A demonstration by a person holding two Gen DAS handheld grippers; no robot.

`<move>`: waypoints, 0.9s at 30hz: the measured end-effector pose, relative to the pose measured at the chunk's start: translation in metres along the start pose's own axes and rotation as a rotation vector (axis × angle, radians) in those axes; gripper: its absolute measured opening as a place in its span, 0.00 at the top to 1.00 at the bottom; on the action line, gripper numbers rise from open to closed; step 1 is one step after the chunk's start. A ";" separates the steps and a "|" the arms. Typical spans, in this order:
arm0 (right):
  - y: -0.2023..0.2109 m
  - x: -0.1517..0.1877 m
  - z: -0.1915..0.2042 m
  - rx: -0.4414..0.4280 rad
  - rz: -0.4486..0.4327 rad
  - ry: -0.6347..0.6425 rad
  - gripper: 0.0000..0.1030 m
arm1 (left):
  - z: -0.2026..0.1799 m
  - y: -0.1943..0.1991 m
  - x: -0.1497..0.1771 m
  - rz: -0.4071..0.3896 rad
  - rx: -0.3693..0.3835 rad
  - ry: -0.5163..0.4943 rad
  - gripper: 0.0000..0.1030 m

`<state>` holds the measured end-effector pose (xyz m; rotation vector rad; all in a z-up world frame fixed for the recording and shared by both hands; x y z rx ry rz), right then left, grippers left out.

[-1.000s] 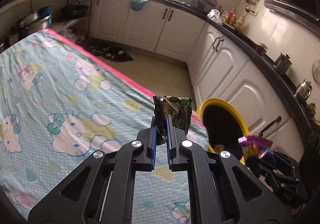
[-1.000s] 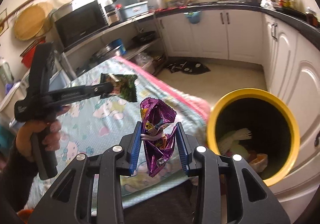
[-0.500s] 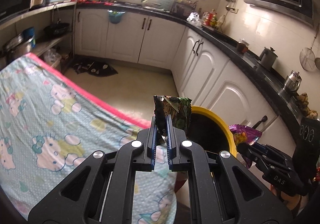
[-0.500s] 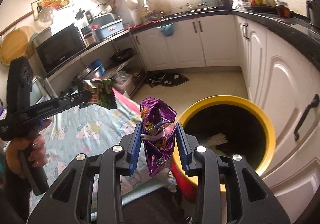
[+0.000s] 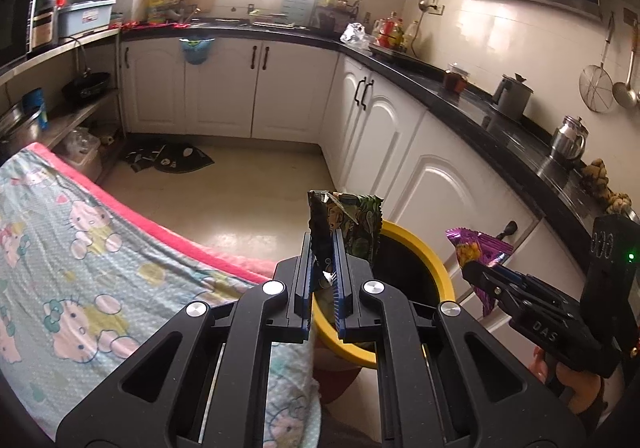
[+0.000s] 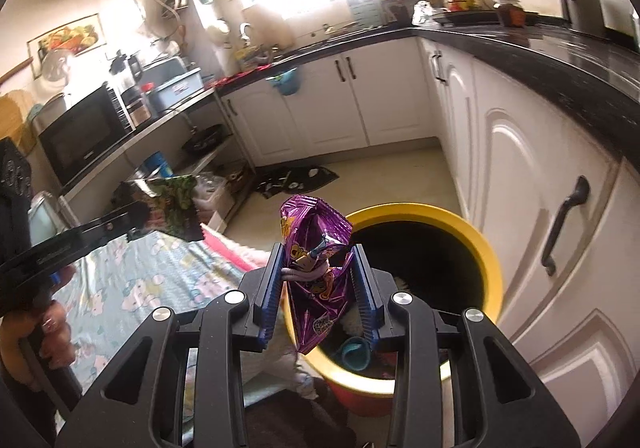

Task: Collect trash
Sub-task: 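Carry purple wrapper in right gripper while left carries green packet to bin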

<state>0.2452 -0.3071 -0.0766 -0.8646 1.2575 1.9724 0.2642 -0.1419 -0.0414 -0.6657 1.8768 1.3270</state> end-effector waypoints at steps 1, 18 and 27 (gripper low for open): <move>-0.001 0.000 -0.005 0.012 -0.002 -0.004 0.69 | -0.003 -0.001 0.000 0.000 0.001 -0.003 0.96; -0.018 0.012 -0.049 0.107 0.010 -0.032 0.67 | -0.040 -0.041 0.016 0.046 0.037 -0.031 0.95; -0.043 0.039 -0.066 0.131 0.092 -0.056 0.65 | -0.048 -0.071 0.037 0.113 0.042 -0.036 0.95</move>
Point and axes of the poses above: each gripper's, at about its wrist camera, not at the fingertips, and y roughly against the way its jaws point, z to its left, x to its underside, the point moved 10 cm from there along -y, roughly the way its jaws point, and after that the axes turned 1 degree about -z, right-handed, at the moved point
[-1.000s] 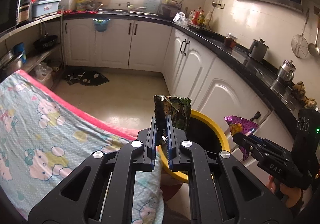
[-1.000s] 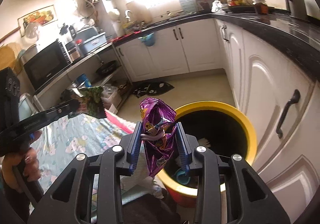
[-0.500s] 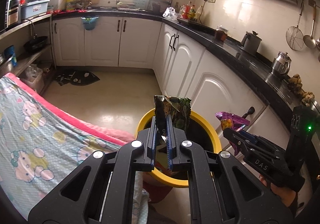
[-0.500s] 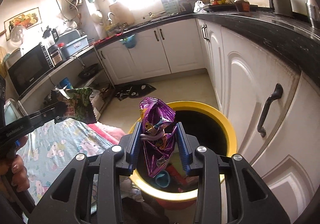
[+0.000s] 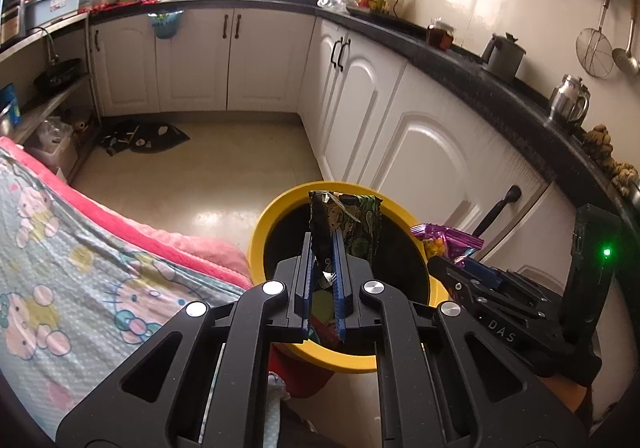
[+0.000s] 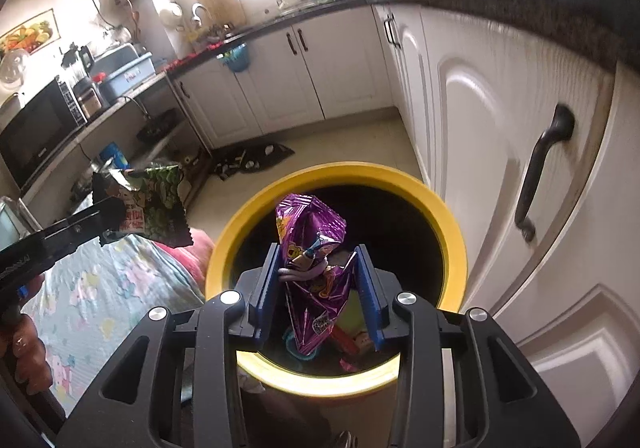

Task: Collect trash
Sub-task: 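Carry purple wrapper in right gripper while left carries green packet to bin, then open the right gripper over the bin while the left releases the green packet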

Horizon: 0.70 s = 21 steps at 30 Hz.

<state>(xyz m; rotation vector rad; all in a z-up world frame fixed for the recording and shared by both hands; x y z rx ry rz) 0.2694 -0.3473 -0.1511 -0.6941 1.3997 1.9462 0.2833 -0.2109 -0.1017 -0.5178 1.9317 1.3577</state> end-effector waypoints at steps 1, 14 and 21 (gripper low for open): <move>-0.003 0.001 -0.001 0.002 0.006 0.000 0.65 | -0.001 -0.003 0.002 0.006 0.000 0.000 0.95; -0.038 0.023 -0.014 0.013 0.099 -0.026 0.64 | 0.007 -0.041 0.028 0.104 0.010 0.031 0.95; -0.045 0.030 -0.024 0.042 0.117 -0.054 0.53 | 0.009 -0.054 0.038 0.141 0.013 0.046 0.94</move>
Point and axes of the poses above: each gripper's, at about its wrist camera, not at the fingertips, and y roughly against the way its jaws point, z to its left, x to its underside, the point moved 10 cm from there along -y, roughly the way its jaws point, and after that the axes turned 1 degree about -z, right-handed, at the moved point
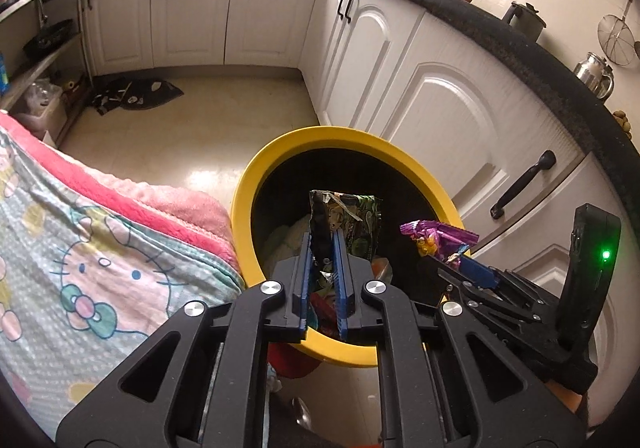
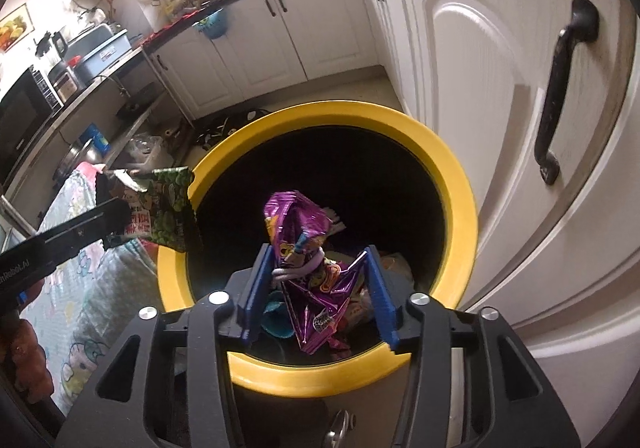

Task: Collect trash
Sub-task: 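Open the right gripper over the bin while the left releases the green packet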

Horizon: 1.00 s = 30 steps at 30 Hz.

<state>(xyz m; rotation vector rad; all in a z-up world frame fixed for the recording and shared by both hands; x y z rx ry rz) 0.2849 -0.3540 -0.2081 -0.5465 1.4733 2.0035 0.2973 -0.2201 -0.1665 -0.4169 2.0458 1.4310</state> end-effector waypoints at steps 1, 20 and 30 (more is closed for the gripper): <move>0.001 -0.001 -0.002 0.004 -0.003 -0.008 0.51 | 0.001 0.000 0.000 0.000 -0.002 0.001 0.93; 0.043 -0.019 0.020 0.038 -0.114 0.024 0.17 | 0.047 0.068 -0.011 -0.125 -0.083 0.091 0.11; 0.089 -0.024 0.084 0.005 -0.209 0.135 0.07 | 0.083 0.143 -0.011 -0.247 -0.176 0.146 0.11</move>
Point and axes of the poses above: each gripper's, at about its wrist camera, not at the fingertips, and y roughly against the way its jaws point, z to its left, x to its underside, the point moved 10 cm from there along -y, roughly the way its jaws point, and after that the axes turned 1 degree about -z, right-handed, at the moved point
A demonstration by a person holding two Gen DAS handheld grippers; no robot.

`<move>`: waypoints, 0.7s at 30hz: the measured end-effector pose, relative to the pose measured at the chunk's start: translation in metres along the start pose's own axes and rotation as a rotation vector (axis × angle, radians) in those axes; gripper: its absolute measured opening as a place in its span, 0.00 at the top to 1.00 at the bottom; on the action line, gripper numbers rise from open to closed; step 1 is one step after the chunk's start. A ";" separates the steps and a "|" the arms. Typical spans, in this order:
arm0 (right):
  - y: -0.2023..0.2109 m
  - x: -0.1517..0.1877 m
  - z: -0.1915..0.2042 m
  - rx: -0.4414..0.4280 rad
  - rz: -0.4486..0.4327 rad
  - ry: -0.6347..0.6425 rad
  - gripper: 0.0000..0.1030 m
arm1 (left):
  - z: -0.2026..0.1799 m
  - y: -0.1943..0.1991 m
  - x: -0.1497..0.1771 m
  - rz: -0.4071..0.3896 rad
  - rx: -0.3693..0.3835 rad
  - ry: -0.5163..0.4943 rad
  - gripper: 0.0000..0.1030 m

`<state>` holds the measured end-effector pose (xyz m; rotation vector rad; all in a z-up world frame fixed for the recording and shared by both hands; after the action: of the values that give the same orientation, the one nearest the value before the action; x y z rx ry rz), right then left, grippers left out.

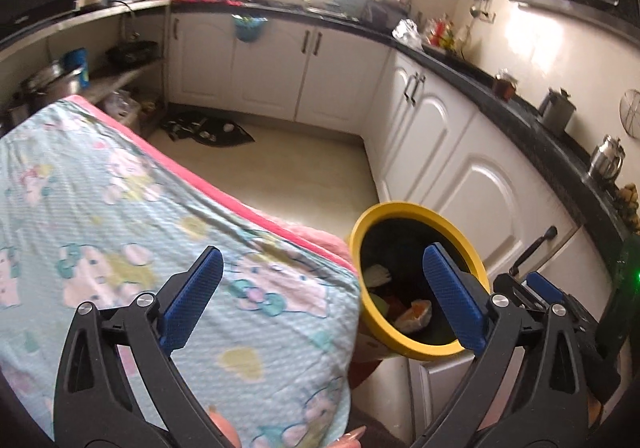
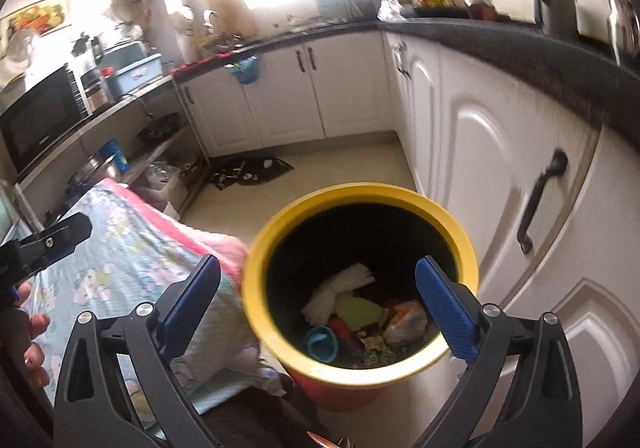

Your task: Collect trash

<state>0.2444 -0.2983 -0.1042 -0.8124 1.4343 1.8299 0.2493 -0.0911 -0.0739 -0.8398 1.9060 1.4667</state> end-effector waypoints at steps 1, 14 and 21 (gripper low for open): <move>0.005 -0.001 0.008 -0.004 -0.009 0.014 0.06 | 0.004 0.009 -0.001 -0.013 -0.007 0.000 0.11; 0.058 0.008 0.074 -0.045 -0.078 0.083 0.06 | 0.027 0.075 0.013 -0.135 -0.101 -0.049 0.10; 0.086 0.011 0.080 -0.029 -0.177 0.103 0.06 | 0.027 0.096 0.027 -0.196 -0.137 -0.098 0.10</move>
<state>0.1628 -0.2335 -0.0479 -1.0283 1.3547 1.7000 0.1597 -0.0496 -0.0426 -0.9688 1.6176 1.5011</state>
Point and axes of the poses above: each gripper's, at about its wrist camera, not at the fingertips, and y roughly against the way its jaws point, z to its left, x to its underside, the point moved 10 cm from there along -y, roughly the way its jaws point, and after that the axes turned 1 degree about -z, right-handed, at the moved point
